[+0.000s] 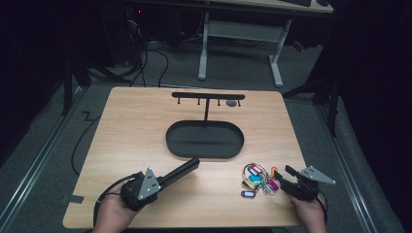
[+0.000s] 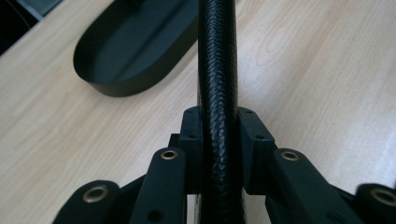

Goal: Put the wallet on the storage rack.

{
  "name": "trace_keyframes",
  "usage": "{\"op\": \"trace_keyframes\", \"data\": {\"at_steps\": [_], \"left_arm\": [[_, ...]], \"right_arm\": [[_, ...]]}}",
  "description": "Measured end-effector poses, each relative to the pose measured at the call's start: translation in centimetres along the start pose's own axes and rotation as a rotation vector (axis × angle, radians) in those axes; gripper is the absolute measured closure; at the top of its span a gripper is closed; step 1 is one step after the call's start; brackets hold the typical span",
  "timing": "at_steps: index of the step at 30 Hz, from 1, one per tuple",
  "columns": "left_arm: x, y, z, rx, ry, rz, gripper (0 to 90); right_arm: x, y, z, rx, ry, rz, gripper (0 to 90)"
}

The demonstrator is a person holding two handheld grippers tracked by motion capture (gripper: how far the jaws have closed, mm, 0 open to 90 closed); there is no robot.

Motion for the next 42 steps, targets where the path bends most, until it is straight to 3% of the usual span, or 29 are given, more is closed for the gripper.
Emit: {"op": "trace_keyframes", "data": {"at_steps": [4,6,8,12,13,14,15,20,22,26,28,32,35,42], "left_arm": [[-0.4,0.5,-0.2,-0.028,0.005,-0.017,74.4],[-0.5,0.9,-0.2,-0.071,0.022,-0.034,74.4],[-0.4,1.5,0.2,-0.081,0.045,-0.060,74.4],[-0.4,2.5,0.7,-0.090,0.048,-0.088,74.4],[-0.4,3.4,0.8,-0.129,0.062,-0.093,74.4],[-0.4,3.4,0.8,-0.129,0.062,-0.093,74.3],[-0.4,4.3,0.8,-0.171,0.083,-0.093,74.3],[-0.8,6.1,1.2,-0.228,0.099,-0.093,74.3],[-1.5,7.0,1.5,-0.282,0.128,-0.085,74.3],[-2.2,7.6,1.7,-0.329,0.130,-0.091,74.2],[-2.9,8.3,1.7,-0.388,0.148,-0.089,74.2],[-4.0,9.2,1.9,-0.431,0.163,-0.087,74.2],[-4.7,9.7,2.1,-0.441,0.163,-0.086,74.2],[-8.3,11.0,2.1,-0.521,0.146,-0.051,74.1]], "right_arm": [[0.3,-0.3,0.1,0.003,0.007,0.005,42.8],[0.5,-0.4,0.2,0.002,0.009,0.008,42.7],[0.7,-0.5,0.3,0.000,0.003,0.004,42.7],[1.0,-0.4,0.4,0.001,0.000,-0.006,42.7],[1.0,-0.4,0.3,-0.001,-0.001,-0.010,42.7],[1.0,-0.4,0.3,-0.001,-0.001,-0.010,42.7],[0.9,-0.3,0.2,-0.006,0.002,-0.009,42.8],[0.7,-0.3,0.3,-0.001,0.011,-0.009,42.8],[0.8,-0.3,0.3,0.004,0.011,-0.011,42.8],[0.9,-0.3,0.3,-0.004,0.009,-0.011,42.8],[0.8,-0.4,0.2,-0.002,0.011,-0.011,42.9],[0.7,-0.4,0.3,-0.002,0.016,-0.008,42.9],[0.7,-0.5,0.3,-0.001,0.016,-0.005,42.9],[1.0,-0.6,0.0,-0.009,0.008,-0.015,43.1]]}}
Point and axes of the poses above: each handheld gripper's, and its own axes: x roughly backward along the jaws, y roughly out of its top, z roughly to its left, the point moved 2 cm from there along -x, roughly forward along the jaws, and after that the axes turned 13 degrees about x, right-handed, at the moved point
